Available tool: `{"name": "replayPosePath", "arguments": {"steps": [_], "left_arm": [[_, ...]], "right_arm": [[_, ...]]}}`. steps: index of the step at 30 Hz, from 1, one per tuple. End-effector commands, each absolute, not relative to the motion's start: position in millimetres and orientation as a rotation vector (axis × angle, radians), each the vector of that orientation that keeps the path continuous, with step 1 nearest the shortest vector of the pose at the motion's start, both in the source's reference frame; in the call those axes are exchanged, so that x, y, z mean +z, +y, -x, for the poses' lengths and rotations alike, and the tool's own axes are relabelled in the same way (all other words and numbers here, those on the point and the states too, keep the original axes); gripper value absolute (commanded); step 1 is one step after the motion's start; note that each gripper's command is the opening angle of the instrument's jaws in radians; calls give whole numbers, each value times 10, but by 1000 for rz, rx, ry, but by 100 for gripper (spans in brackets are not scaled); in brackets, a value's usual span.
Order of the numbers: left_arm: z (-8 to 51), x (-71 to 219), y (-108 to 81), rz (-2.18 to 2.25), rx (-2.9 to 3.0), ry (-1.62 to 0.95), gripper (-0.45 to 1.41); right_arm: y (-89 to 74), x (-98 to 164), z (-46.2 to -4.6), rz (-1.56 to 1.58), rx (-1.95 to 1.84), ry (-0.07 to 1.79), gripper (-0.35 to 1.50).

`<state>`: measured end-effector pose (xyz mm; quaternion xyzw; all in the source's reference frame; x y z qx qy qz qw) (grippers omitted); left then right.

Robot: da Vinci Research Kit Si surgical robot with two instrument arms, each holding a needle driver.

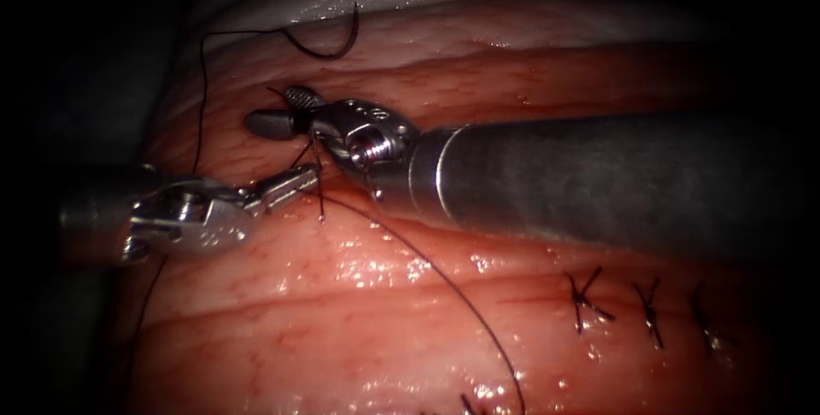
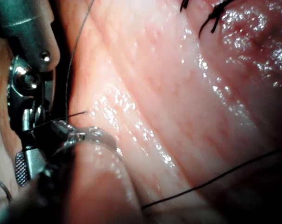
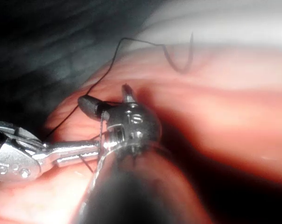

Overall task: Wound Closure
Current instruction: Grab the short suture tail end with the right hand.

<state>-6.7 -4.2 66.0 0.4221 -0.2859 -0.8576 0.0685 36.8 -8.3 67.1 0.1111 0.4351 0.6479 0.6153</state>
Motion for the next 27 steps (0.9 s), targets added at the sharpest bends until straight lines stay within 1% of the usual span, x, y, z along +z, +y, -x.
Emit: {"name": "replayPosePath", "arguments": {"steps": [1,7,13,19,24,27], "left_arm": [[73,666,-41,-1272,-2581,-862,-45],[73,666,-41,-1272,-2581,-862,-45],[73,666,-41,-1276,-2579,-861,-45],[74,666,-41,-1275,-2579,-862,-45],[74,666,-42,-1274,-2579,-863,-45],[73,666,-42,-1274,-2579,-863,-45]], "right_arm": [[-81,678,-375,-256,1497,1005,126],[-82,680,-377,-250,1500,989,126],[-85,678,-369,-189,1512,958,130],[-87,678,-371,-102,1460,928,131],[-87,679,-374,-90,1462,922,131],[-87,680,-379,-94,1460,920,126]]}}
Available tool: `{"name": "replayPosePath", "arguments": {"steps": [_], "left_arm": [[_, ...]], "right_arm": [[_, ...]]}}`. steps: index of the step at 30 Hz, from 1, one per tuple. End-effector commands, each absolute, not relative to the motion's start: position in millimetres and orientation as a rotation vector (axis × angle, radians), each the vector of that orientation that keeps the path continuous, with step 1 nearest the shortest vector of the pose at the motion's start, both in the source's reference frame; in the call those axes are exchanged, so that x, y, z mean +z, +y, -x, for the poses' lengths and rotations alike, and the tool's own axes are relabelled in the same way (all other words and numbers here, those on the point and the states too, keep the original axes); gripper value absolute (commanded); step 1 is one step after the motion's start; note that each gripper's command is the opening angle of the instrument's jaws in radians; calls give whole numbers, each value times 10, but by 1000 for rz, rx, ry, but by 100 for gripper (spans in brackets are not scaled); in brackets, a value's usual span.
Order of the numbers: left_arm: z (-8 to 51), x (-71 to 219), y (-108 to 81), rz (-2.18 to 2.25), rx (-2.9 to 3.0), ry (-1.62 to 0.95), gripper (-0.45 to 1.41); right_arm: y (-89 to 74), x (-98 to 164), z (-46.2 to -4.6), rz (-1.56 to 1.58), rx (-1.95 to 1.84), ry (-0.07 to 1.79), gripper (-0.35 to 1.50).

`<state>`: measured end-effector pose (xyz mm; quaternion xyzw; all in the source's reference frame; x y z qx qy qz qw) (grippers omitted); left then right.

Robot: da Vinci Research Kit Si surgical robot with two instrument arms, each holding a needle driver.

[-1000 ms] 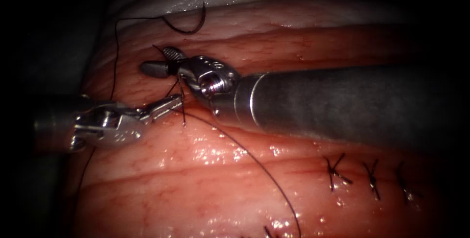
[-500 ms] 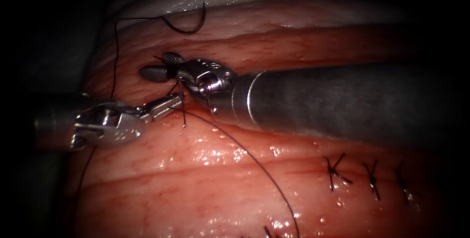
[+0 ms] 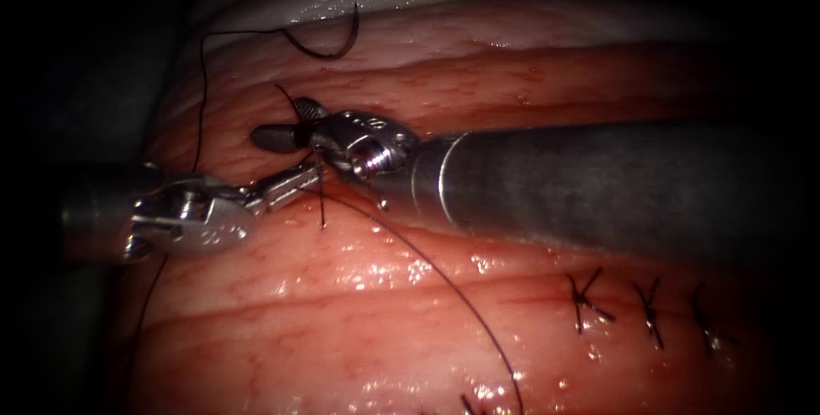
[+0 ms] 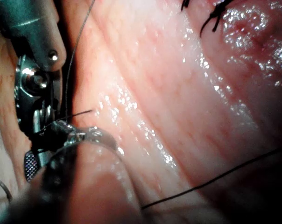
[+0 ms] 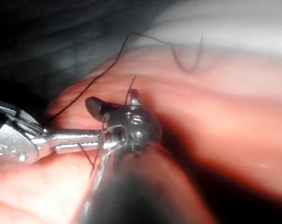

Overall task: Wound Closure
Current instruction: Grab the short suture tail end with the right hand, then pull the left tool up and the right tool down to secure the thread.

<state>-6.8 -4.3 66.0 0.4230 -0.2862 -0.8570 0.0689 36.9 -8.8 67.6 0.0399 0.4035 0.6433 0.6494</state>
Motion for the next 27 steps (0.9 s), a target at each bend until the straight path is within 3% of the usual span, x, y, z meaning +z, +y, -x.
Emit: {"name": "replayPosePath", "arguments": {"steps": [1,5,8,10,11,27], "left_arm": [[73,666,-42,-1274,-2579,-863,-45],[72,666,-44,-1273,-2577,-859,-45],[70,666,-44,-1274,-2575,-859,-45],[69,666,-44,-1275,-2575,-858,-45],[69,666,-44,-1275,-2575,-858,-45],[54,662,-43,-1286,-2575,-842,-45]], "right_arm": [[-86,681,-380,-93,1461,919,123],[-84,679,-380,-90,1466,926,106],[-85,677,-379,-76,1472,956,74],[-87,675,-376,-43,1454,956,-18],[-87,674,-376,-31,1453,959,-35],[-109,648,-356,22,1356,1025,-35]]}}
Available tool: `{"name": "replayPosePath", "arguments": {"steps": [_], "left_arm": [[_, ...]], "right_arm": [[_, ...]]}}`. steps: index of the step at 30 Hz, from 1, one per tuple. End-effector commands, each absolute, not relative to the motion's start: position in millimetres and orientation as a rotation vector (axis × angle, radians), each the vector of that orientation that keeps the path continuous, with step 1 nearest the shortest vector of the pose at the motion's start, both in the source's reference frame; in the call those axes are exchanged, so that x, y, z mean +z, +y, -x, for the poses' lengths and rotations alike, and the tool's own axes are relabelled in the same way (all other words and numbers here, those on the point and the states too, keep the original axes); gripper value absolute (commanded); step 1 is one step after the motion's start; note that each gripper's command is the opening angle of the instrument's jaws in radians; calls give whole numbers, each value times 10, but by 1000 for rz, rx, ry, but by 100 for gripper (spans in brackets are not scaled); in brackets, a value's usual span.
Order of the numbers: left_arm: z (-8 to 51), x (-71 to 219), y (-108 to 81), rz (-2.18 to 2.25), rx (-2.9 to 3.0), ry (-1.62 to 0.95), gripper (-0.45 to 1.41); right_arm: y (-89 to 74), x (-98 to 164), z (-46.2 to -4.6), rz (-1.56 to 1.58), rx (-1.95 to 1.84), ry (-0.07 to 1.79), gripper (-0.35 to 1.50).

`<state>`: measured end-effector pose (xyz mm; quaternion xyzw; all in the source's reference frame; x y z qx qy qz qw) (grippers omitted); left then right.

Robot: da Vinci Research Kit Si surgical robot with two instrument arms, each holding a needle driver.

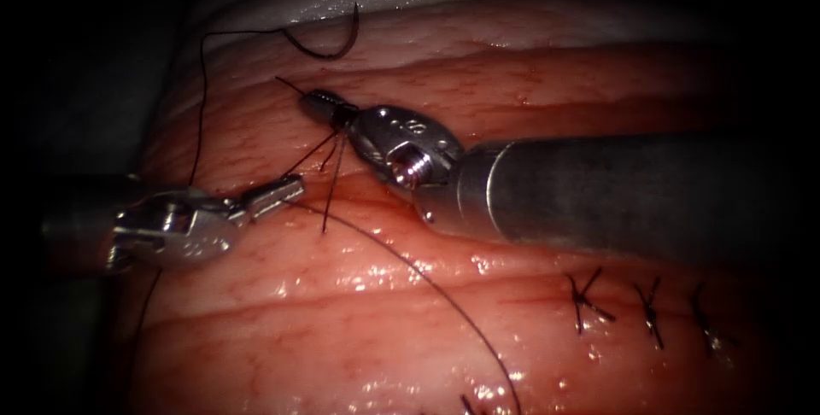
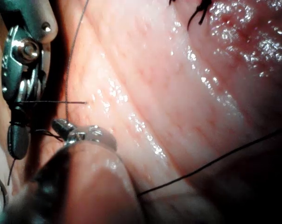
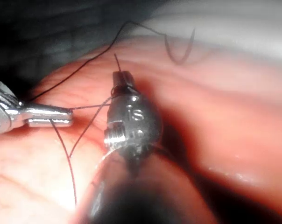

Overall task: Wound Closure
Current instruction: Pull the left tool up and the right tool down to secure the thread.

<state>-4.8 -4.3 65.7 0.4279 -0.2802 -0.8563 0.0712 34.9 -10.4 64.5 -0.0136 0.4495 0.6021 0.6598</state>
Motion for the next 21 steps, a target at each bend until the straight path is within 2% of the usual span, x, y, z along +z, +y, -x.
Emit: {"name": "replayPosePath", "arguments": {"steps": [1,12,17,21], "left_arm": [[51,661,-41,-1289,-2574,-838,-45],[21,639,-16,-1321,-2602,-832,-45],[18,627,0,-1335,-2618,-830,-45],[19,614,19,-1358,-2644,-827,-45]], "right_arm": [[-113,646,-356,17,1350,1031,-35],[-156,625,-354,28,1270,1160,-35],[-181,628,-356,-9,1244,1128,-35],[-194,637,-357,-145,1393,1095,-35]]}}
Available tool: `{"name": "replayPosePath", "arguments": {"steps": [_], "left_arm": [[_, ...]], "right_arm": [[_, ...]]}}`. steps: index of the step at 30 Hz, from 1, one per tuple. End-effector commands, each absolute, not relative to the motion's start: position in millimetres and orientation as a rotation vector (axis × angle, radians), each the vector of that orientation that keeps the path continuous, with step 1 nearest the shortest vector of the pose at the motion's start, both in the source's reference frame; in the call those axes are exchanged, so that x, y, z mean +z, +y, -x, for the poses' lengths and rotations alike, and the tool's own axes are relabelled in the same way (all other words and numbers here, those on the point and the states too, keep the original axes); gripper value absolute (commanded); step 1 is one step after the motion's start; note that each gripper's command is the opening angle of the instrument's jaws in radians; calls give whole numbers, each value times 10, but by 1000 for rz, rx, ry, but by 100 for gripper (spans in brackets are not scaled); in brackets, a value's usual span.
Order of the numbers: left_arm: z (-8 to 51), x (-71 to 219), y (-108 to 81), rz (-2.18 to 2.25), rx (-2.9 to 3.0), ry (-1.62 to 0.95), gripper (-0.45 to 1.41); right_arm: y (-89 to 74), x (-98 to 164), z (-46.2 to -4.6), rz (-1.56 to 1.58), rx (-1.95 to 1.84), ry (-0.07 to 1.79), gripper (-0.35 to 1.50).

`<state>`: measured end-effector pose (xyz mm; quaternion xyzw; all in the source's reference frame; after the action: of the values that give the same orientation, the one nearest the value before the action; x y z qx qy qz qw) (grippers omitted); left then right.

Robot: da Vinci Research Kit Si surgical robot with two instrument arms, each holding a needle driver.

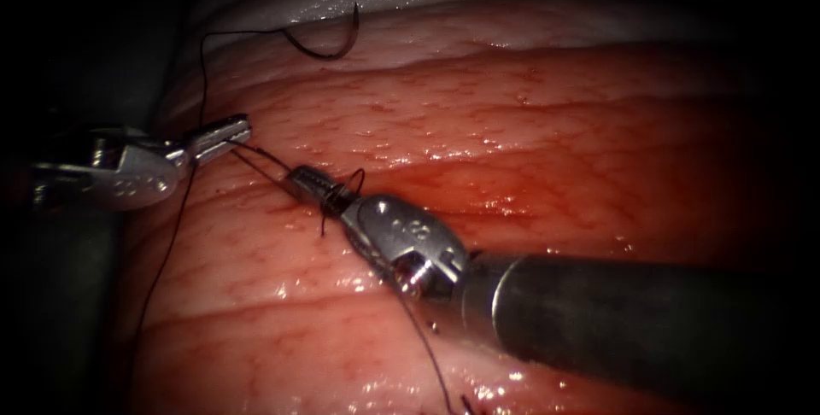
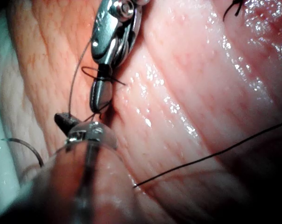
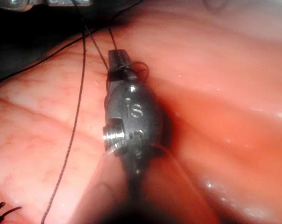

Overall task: Wound Closure
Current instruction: Pull the left tool up and the right tool down to secure the thread.

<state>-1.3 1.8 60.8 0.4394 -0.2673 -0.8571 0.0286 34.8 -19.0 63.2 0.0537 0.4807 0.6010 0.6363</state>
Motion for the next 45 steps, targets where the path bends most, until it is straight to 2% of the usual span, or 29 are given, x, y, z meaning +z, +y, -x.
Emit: {"name": "replayPosePath", "arguments": {"steps": [1,10,19,29,45], "left_arm": [[19,612,23,-1355,-2643,-829,-45],[21,604,46,-1344,-2646,-838,-45],[19,606,59,-1338,-2647,-830,-45],[8,635,129,-1299,-2695,-795,-45],[-5,722,180,-1274,-2739,-803,-45]], "right_arm": [[-195,639,-356,-180,1431,1081,-35],[-197,641,-354,-624,1761,1059,-35],[-214,641,-356,-788,1813,1044,-35],[-241,615,-343,-643,1731,1119,-35],[-267,602,-348,-390,1530,1211,-35]]}}
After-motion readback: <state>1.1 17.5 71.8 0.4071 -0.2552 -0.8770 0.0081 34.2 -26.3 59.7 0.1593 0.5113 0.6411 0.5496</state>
